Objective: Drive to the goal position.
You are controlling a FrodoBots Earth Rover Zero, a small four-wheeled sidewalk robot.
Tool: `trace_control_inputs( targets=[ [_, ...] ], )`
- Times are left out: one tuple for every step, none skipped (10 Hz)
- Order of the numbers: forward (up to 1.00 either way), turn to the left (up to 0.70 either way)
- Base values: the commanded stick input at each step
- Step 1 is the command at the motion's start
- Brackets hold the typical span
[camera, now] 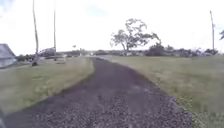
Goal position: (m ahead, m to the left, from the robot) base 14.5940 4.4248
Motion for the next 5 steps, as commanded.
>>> trace_control_inputs(
  targets=[
    [0.50, 0.00],
    [0.50, 0.00],
    [0.50, 0.00],
    [0.50, 0.00],
    [0.50, 0.00]
  ],
)
